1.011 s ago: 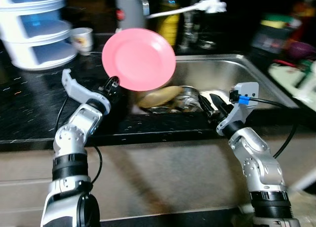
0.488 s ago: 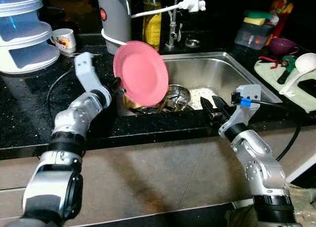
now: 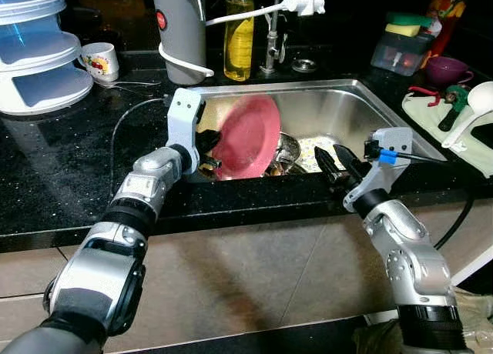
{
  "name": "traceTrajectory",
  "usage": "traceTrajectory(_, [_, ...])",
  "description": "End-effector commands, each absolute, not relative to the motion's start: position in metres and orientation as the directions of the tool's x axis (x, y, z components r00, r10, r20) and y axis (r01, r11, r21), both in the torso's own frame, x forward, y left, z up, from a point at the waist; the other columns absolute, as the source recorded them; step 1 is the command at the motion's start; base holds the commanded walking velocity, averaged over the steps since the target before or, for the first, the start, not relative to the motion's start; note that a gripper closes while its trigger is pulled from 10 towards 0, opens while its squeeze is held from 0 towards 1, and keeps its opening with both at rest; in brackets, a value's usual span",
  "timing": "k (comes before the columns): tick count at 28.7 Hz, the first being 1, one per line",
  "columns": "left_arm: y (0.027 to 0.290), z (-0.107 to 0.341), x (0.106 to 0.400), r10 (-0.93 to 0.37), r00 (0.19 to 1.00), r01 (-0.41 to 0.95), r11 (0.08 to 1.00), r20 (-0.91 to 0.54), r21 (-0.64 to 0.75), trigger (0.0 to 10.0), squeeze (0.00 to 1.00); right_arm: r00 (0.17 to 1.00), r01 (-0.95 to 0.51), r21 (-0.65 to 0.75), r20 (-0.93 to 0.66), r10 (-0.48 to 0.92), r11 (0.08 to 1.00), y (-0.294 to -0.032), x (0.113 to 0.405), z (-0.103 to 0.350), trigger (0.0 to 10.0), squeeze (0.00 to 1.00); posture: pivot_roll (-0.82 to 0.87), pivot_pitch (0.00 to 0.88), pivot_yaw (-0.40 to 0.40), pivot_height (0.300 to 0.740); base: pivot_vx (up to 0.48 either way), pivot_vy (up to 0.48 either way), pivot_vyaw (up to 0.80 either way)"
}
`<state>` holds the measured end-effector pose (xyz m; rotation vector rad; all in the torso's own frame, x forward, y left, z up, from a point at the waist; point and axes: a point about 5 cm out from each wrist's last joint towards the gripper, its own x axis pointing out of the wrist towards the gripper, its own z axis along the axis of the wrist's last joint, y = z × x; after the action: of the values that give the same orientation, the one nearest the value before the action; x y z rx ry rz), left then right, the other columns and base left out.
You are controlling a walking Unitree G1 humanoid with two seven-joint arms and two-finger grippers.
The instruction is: Kitchen organization
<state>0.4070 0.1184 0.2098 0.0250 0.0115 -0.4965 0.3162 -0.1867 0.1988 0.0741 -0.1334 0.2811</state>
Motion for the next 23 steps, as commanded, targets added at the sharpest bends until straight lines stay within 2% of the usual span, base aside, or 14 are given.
traceTrajectory(1, [0.118,0.221,0.409,-0.47,0.882,0.469,0.883,0.042,0.027,10.0,1.0,0.954,-0.272,0.064,0.152,0.26,0.96,-0.19,0.314,0.202,10.0,0.0,-0.14,0.0,-0.02,0.74,0.0,0.0,0.0])
traceTrajectory(4, [0.124,0.244,0.408,-0.444,0.875,0.456,0.89,0.193,-0.02,10.0,1.0,0.951,-0.28,0.074,0.156,0.266,0.957,-0.189,0.313,0.202,10.0,0.0,-0.14,0.0,-0.021,0.74,0.0,0.0,0.0])
traceTrajectory(5, [0.124,0.251,0.405,-0.445,0.863,0.468,0.883,0.239,-0.043,10.0,0.0,0.948,-0.292,0.083,0.158,0.276,0.953,-0.187,0.313,0.201,10.0,0.0,-0.13,0.0,-0.023,0.74,0.0,0.0,0.0])
traceTrajectory(7, [0.123,0.258,0.399,-0.448,0.844,0.486,0.871,0.294,-0.07,10.0,0.0,0.939,-0.321,0.103,0.166,0.302,0.941,-0.182,0.311,0.199,10.0,0.0,-0.13,0.0,-0.023,0.74,0.0,0.0,0.0])
traceTrajectory(14, [0.105,0.245,0.367,-0.505,0.793,0.567,0.816,0.34,-0.113,10.0,0.0,0.916,-0.387,0.161,0.178,0.359,0.908,-0.172,0.309,0.192,10.0,0.0,-0.1,0.0,-0.03,0.74,0.0,0.0,0.0])
traceTrajectory(18, [0.099,0.24,0.352,-0.514,0.781,0.588,0.796,0.354,-0.144,10.0,0.0,0.909,-0.404,0.189,0.193,0.37,0.895,-0.17,0.308,0.19,10.0,0.0,-0.09,0.0,-0.036,0.74,0.0,0.0,0.0])
traceTrajectory(19, [0.095,0.235,0.336,-0.511,0.779,0.598,0.779,0.364,-0.187,10.0,0.0,0.894,-0.434,0.213,0.224,0.389,0.875,-0.168,0.306,0.191,10.0,0.0,-0.08,0.0,-0.036,0.74,0.0,0.0,0.0])
traceTrajectory(23, [0.092,0.227,0.322,-0.507,0.787,0.596,0.771,0.353,-0.222,10.0,0.0,0.868,-0.481,0.251,0.27,0.416,0.84,-0.165,0.303,0.195,10.0,0.0,-0.07,0.0,-0.038,0.74,-0.246,0.0,0.0])
